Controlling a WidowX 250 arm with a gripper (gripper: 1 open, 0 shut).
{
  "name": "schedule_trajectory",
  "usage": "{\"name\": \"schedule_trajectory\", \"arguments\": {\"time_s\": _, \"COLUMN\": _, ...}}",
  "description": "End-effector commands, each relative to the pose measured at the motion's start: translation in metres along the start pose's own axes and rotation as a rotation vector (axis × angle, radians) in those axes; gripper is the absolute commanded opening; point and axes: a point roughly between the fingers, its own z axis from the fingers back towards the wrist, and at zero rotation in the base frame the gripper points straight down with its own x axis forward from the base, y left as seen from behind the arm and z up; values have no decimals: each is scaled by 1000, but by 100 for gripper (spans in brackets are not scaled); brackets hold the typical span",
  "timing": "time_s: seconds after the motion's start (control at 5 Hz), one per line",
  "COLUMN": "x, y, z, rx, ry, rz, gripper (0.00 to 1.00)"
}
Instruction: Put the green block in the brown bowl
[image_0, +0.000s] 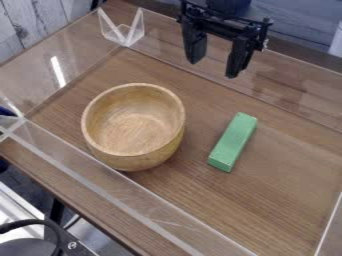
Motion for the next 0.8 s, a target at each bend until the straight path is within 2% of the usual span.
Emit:
{"name": "schedule_trajectory", "arguments": {"time_s": 0.0, "x": -5, "y": -9, "z": -11, "rx": 1, "ry": 13, "rz": -25, "gripper": 100}}
{"name": "schedule_trajectory", "arguments": {"time_s": 0.2, "x": -18, "y": -20, "z": -31, "rx": 5, "ry": 28, "rz": -74, "gripper": 100}}
{"name": "schedule_trajectory", "arguments": {"time_s": 0.4, "x": -20, "y": -31, "z": -48, "rx": 2, "ry": 20, "rz": -105, "gripper": 100}}
{"name": "schedule_trajectory", "arguments": {"time_s": 0.6, "x": -17, "y": -44, "z": -61, "rx": 5, "ry": 23, "rz": -126, "gripper": 100}}
